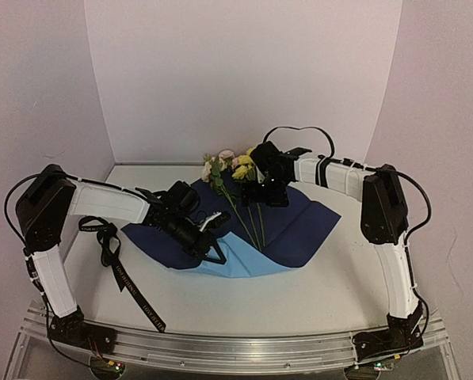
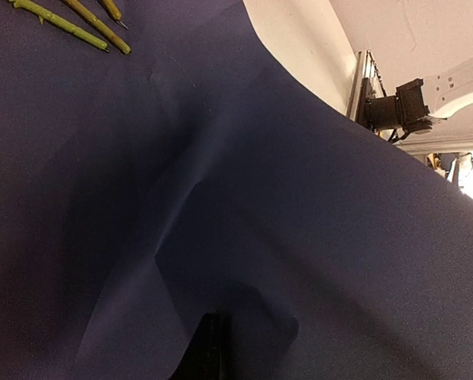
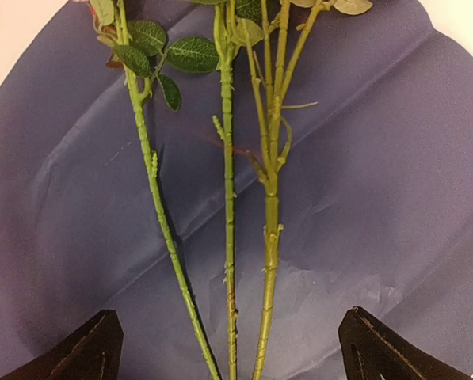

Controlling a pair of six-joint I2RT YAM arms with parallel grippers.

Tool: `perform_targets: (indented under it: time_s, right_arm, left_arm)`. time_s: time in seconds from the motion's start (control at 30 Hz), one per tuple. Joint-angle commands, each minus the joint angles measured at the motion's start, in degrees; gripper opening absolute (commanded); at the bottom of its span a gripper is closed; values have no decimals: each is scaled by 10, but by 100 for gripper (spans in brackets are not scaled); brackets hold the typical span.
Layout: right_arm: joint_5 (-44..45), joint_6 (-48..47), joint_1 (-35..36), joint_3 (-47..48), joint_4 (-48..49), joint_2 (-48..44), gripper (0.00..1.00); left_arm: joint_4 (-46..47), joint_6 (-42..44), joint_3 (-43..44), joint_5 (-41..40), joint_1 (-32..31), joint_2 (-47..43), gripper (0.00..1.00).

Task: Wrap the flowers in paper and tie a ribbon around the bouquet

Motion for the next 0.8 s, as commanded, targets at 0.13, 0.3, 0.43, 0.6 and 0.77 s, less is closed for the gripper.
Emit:
perform_targets:
  time_s: [0.13, 0.3, 0.43, 0.6, 0.77]
  right_arm:
    - [62, -1, 31, 64, -25, 58, 98]
    - [84, 16, 40, 46, -27, 66, 97]
    - [87, 26, 47, 30, -27, 66, 89]
    - [60, 38, 51, 19, -25, 70, 79]
    - [29, 46, 52, 20, -22, 75, 74]
  left_arm:
    - [-10, 33, -7, -57, -26, -26, 7]
    - [-9, 44, -13, -98, -41, -32, 7]
    - [-7, 46, -19, -107, -44, -33, 7]
    - [-11, 46, -16, -109, -45, -28, 7]
    - [-12, 46, -12, -108, -45, -23, 7]
